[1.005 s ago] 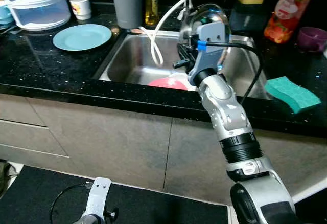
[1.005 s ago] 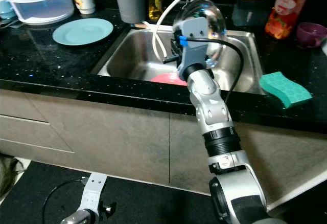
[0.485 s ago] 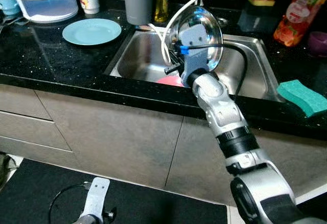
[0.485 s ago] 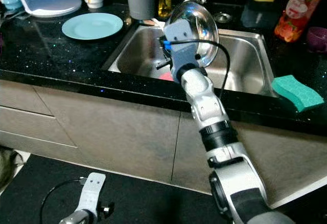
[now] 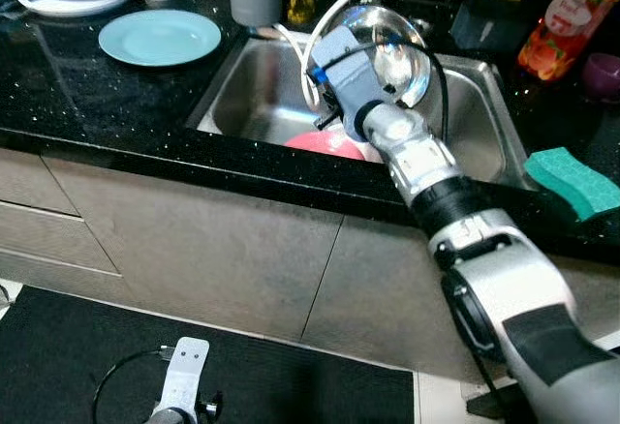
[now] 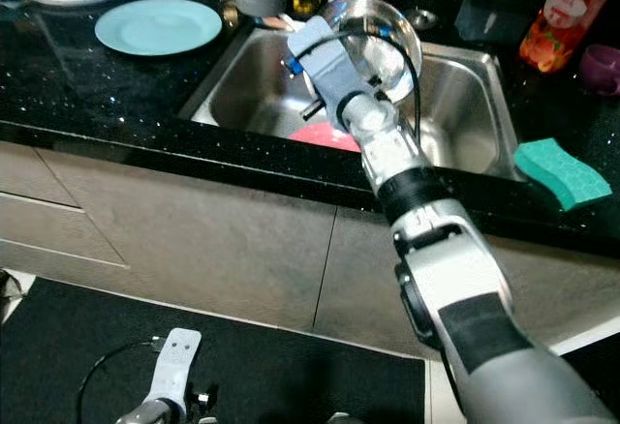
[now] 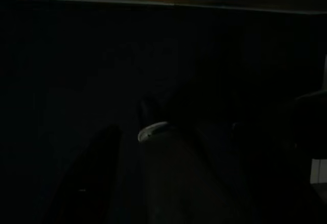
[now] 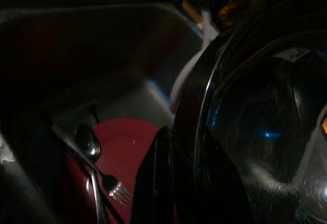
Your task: Kitchen organization
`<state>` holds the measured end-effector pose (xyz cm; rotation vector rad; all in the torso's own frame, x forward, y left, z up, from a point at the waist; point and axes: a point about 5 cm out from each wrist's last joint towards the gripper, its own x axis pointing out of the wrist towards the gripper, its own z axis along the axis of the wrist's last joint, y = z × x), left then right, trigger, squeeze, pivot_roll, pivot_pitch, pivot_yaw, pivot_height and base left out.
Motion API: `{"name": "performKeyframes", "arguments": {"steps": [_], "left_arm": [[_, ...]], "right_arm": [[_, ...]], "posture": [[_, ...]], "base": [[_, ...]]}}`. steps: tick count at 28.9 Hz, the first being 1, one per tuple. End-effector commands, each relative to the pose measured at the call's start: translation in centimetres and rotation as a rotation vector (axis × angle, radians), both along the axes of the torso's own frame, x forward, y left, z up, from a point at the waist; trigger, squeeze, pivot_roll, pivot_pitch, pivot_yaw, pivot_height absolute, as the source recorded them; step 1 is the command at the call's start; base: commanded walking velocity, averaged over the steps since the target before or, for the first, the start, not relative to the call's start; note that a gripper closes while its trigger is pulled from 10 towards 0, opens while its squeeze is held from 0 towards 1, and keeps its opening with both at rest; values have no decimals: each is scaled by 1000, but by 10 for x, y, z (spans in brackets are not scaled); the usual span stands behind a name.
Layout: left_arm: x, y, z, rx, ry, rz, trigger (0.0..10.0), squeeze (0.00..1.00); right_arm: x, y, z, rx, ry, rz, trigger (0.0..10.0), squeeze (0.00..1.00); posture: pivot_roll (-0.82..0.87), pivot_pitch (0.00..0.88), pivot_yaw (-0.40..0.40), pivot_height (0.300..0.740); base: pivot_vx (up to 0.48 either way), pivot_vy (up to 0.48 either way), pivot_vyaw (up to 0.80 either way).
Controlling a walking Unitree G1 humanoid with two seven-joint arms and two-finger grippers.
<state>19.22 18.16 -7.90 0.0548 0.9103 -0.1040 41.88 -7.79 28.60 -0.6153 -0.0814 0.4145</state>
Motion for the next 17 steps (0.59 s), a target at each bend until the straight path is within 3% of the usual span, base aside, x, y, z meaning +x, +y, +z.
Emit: {"name": "performKeyframes", "arguments": {"steps": [1, 10, 17], "left_arm": [[-9, -4, -5, -5, 21, -7, 10000, 0], [-18, -9, -9, 7, 21, -27, 10000, 0], [-21, -10, -10, 15, 16, -27, 10000, 0]], "right_arm": [[1, 4, 2, -52, 19, 25, 10000, 0], [0, 20, -3, -154, 146, 88, 10000, 0], [-1, 30, -3, -63, 193, 92, 10000, 0]], "posture": [[32, 174, -107, 740], [34, 232, -142, 740], [48, 242, -150, 740]], "base": [[0, 0, 0], [0, 0, 0], [0, 0, 0]]}}
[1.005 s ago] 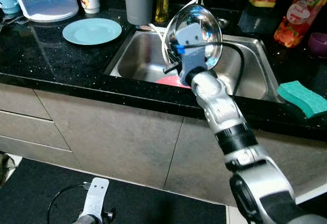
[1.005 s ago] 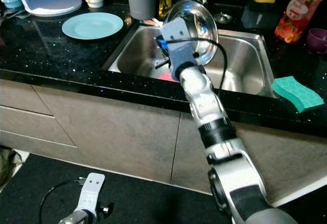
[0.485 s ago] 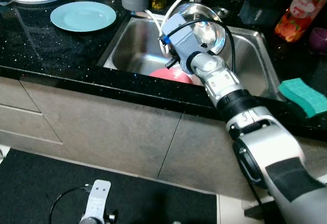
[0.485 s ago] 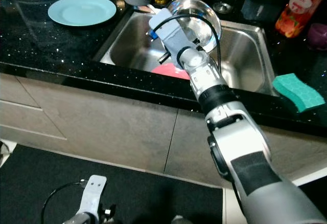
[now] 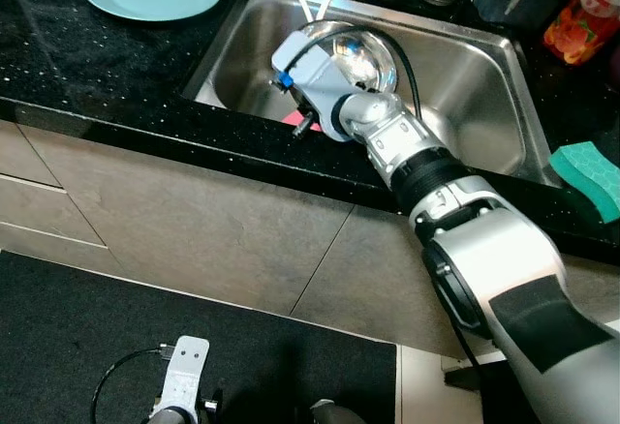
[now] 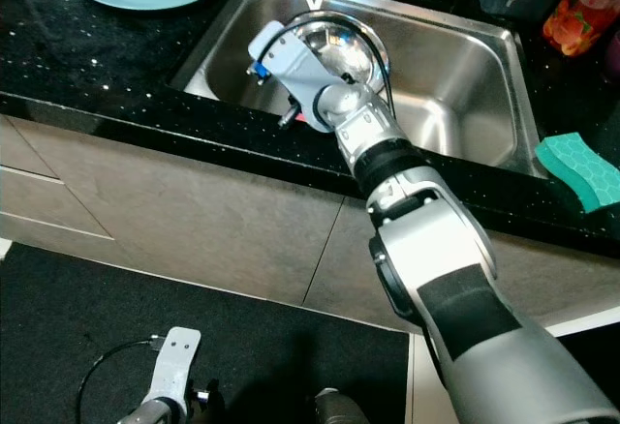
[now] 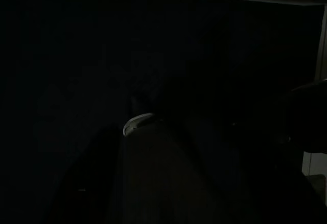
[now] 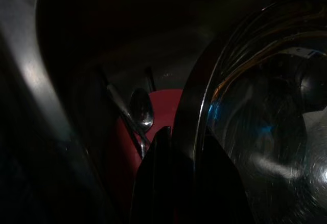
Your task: Kitchen organization
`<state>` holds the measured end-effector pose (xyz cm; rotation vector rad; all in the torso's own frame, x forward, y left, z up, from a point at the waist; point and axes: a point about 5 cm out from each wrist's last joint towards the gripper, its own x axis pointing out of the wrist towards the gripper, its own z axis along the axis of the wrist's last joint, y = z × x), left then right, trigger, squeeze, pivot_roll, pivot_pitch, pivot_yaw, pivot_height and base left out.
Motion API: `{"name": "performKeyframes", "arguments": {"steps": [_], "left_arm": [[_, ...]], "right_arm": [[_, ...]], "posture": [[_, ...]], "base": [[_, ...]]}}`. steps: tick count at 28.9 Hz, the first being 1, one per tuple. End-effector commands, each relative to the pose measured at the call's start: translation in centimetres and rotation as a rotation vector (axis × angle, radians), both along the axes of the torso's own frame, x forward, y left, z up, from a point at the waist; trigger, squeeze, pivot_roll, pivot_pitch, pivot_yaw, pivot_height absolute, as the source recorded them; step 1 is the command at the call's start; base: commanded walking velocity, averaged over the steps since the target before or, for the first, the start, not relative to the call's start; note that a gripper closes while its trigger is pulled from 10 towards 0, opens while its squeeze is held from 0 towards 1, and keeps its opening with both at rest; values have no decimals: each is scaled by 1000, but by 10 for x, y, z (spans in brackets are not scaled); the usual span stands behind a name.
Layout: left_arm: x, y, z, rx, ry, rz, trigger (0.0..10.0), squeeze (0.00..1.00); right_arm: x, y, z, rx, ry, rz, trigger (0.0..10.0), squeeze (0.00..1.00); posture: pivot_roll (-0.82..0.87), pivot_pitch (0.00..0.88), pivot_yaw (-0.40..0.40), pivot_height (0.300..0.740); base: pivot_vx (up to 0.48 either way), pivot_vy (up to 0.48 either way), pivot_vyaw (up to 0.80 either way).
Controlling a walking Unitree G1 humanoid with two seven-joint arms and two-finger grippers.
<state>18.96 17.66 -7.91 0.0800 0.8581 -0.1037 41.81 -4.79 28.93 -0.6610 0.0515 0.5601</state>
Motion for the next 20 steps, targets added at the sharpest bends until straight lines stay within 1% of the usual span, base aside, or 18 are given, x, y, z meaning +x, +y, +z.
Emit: {"name": "performKeyframes", "arguments": {"steps": [1, 2, 3, 8, 12, 13, 14, 15, 16, 17, 18, 19, 20], "left_arm": [[-19, -5, -10, -1, 68, -13, 10000, 0], [-19, -5, -10, -1, 68, -13, 10000, 0], [-19, -5, -10, 0, 67, -13, 10000, 0], [-18, -4, -10, 0, 62, -9, 10000, 0], [-16, -4, -9, 3, 55, -5, 10000, 0], [-15, -3, -8, 6, 54, -5, 10000, 0], [-14, -3, -8, 7, 51, -4, 10000, 0], [-13, -3, -7, 8, 48, -2, 10000, 0], [-13, -2, -7, 9, 46, 0, 10000, 0], [-13, -2, -7, 9, 46, 0, 10000, 0], [-11, -2, -6, 11, 42, 2, 10000, 0], [-10, -1, -6, 14, 39, 5, 10000, 0], [-9, -1, -5, 15, 37, 6, 10000, 0]], "right_arm": [[0, 0, -5, 24, 38, -26, 10000, 55], [0, 0, -5, 24, 38, -26, 10000, 55], [1, -1, -4, 23, 34, -38, 10000, 1000], [1, -2, 0, 22, 29, -44, 10000, 1000], [2, -5, 10, 75, 10, -49, 10000, 1000], [2, -5, 13, 99, 4, -42, 10000, 820], [2, -4, 18, 144, 0, -21, 10000, 820], [0, 1, 28, 247, 8, 42, 10000, 55], [-2, 3, 36, 320, 11, 88, 10000, 55], [-2, 3, 36, 320, 11, 88, 10000, 55], [-5, 6, 48, 442, 9, 164, 10000, 0], [-8, 6, 59, 542, 2, 231, 10000, 0], [-10, 6, 64, 599, -6, 268, 10000, 0]], "posture": [[51, 239, -148, 740], [51, 239, -148, 740], [54, 239, -147, 740], [57, 232, -144, 740], [59, 223, -136, 740], [59, 217, -131, 740], [59, 214, -128, 740], [61, 207, -124, 740], [61, 205, -122, 740], [61, 205, -122, 740], [64, 196, -117, 740], [65, 190, -112, 740], [65, 190, -112, 740]], "base": [[0, 0, 0], [0, 0, 0], [0, 0, 0], [0, 0, 0], [0, 0, 0], [0, 0, 0], [0, 0, 0], [0, 0, 0], [0, 0, 0], [0, 0, 0], [0, 0, 0], [0, 0, 0], [0, 0, 0]]}}
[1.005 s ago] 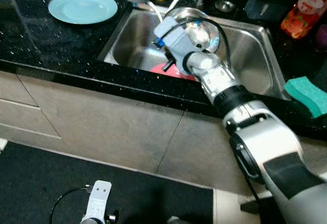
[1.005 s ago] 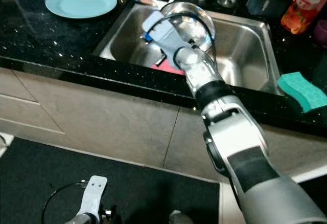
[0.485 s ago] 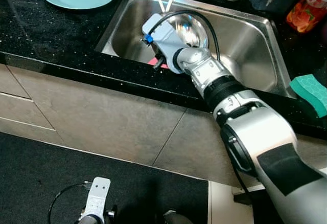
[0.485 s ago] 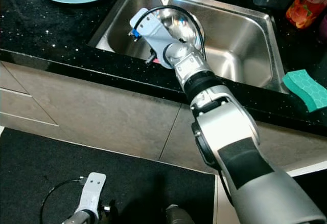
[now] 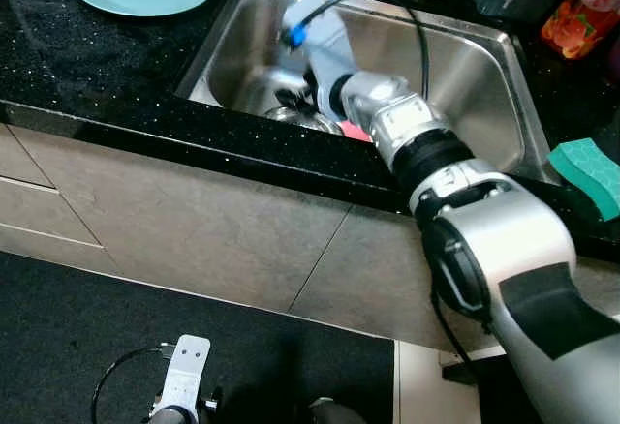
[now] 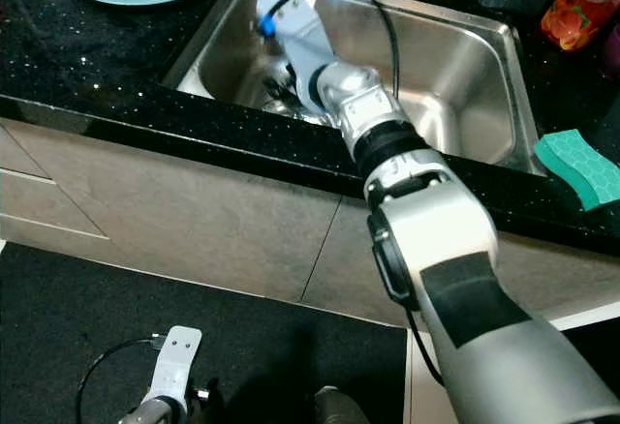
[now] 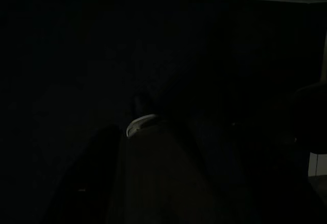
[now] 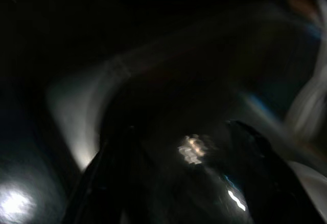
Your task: Kitchen organization
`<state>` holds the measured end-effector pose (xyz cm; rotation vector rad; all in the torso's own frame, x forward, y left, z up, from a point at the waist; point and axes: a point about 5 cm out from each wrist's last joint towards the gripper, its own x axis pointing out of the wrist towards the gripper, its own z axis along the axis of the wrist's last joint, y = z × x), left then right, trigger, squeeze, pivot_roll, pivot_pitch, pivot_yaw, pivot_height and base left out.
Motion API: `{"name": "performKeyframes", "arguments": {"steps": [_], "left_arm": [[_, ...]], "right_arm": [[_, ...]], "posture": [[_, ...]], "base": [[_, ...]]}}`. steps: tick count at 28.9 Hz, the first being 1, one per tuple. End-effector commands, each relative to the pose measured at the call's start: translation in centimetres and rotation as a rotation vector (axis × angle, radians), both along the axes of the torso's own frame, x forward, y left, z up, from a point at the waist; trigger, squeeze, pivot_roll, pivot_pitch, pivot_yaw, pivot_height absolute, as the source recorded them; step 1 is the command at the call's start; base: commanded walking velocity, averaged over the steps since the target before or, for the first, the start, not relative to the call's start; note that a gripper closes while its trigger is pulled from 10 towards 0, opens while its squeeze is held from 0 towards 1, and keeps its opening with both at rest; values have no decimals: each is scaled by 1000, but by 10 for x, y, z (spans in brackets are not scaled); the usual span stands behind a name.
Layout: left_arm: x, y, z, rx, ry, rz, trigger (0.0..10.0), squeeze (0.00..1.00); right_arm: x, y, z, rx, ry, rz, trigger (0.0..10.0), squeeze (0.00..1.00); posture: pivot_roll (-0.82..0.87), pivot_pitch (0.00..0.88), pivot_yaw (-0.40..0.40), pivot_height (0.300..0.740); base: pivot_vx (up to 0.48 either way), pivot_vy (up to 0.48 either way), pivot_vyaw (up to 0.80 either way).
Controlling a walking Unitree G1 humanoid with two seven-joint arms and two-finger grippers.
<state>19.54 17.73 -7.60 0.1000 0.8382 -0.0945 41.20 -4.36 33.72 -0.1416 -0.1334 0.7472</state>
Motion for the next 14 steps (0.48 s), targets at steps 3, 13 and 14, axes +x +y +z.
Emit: {"name": "performKeyframes", "arguments": {"steps": [3, 13, 14], "left_arm": [[-12, 0, -7, -6, 47, 23, 10000, 0], [-2, 8, 0, -28, -2, 80, 10000, 0], [-2, 8, 0, -28, -2, 80, 10000, 0]], "right_arm": [[-8, -4, 26, 270, -43, 168, 10000, 0], [-50, -15, -3, 653, -108, 477, 10000, 0], [-50, -15, -3, 653, -108, 477, 10000, 0]], "posture": [[64, 171, -98, 740], [75, 107, -48, 740], [75, 107, -48, 740]], "base": [[0, 0, 0], [0, 0, 251], [0, 0, 631]]}}
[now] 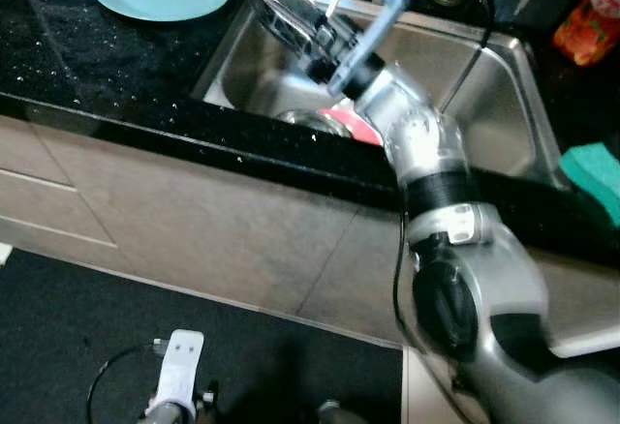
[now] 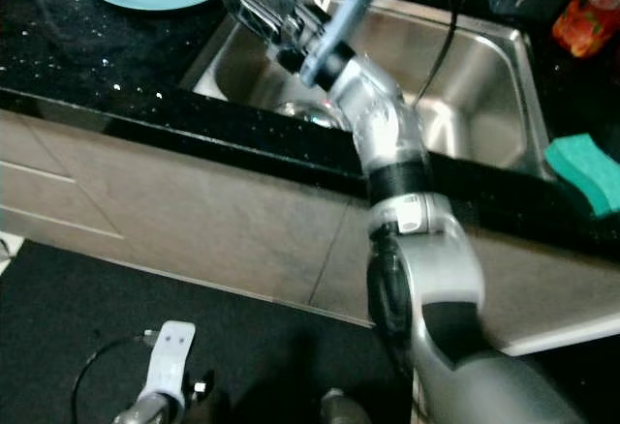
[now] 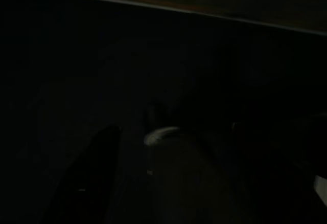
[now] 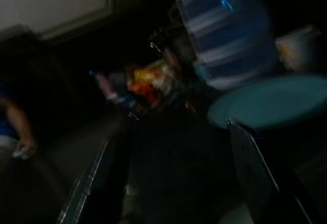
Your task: Kitchen organization
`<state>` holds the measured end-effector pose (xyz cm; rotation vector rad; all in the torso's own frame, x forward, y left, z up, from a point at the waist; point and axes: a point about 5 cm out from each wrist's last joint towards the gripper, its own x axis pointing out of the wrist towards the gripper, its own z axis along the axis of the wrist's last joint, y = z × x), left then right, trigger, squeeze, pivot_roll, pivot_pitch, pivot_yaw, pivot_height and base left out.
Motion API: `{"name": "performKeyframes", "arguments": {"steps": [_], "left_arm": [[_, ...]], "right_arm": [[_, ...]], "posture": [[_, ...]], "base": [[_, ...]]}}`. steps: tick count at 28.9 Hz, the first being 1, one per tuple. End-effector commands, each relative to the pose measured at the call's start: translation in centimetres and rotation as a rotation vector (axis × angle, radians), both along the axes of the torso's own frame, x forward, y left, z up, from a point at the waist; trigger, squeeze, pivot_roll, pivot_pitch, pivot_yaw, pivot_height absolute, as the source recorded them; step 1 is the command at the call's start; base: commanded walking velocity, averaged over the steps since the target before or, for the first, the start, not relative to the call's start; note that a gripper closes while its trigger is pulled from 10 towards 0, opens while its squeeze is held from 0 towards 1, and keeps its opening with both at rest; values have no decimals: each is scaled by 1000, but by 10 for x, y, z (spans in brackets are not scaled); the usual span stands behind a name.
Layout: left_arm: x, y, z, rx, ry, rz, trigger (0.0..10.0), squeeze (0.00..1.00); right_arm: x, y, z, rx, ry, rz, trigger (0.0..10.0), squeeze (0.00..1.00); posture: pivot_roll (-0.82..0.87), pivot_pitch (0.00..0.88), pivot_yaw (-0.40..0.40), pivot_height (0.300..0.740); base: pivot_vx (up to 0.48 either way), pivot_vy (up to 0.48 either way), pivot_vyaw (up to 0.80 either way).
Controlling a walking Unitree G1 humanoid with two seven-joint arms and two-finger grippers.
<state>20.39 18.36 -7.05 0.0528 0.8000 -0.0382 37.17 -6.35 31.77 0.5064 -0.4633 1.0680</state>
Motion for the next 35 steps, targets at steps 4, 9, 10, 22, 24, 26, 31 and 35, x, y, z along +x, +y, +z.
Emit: {"name": "performKeyframes", "arguments": {"steps": [4, 9, 10, 22, 24, 26, 31, 35], "left_arm": [[-8, 4, -4, -13, 33, 13, 10000, 0], [-6, 5, -3, -18, 26, 13, 10000, 0], [-6, 5, -3, -20, 25, 13, 10000, 0], [47, 59, 49, -38, -217, -1, 10000, 0], [46, 60, 48, -33, -214, 2, 10000, 0], [44, 62, 48, -31, -210, 7, 10000, 0], [42, 65, 46, -28, -204, 15, 10000, 0], [39, 62, 43, -33, -181, 25, 10000, 0]], "right_arm": [[-58, 3, -8, -9, -182, 320, 10000, 0], [-93, -1, -44, -158, -184, 527, 10000, 0], [-96, -2, -51, -194, -173, 544, 10000, 0], [-58, -81, -178, -859, 296, -89, 10000, 0], [-59, -89, -182, -879, 320, -106, 10000, 0], [-61, -101, -190, -909, 362, -127, 10000, 0], [-64, -154, -235, -1128, 551, -314, 10000, 0], [-80, -187, -285, -1306, 758, -536, 10000, 0]], "posture": [[78, 83, -33, 740], [76, 69, -26, 740], [77, 68, -26, 740], [83, 61, -26, 740], [82, 60, -24, 740], [80, 61, -23, 740], [77, 59, -27, 740], [75, 57, -29, 740]], "base": [[0, 0, 636], [0, 0, 641], [0, 0, 675], [0, 0, 257], [0, 0, 0], [0, 0, 0], [0, 0, 0], [0, 0, 0]]}}
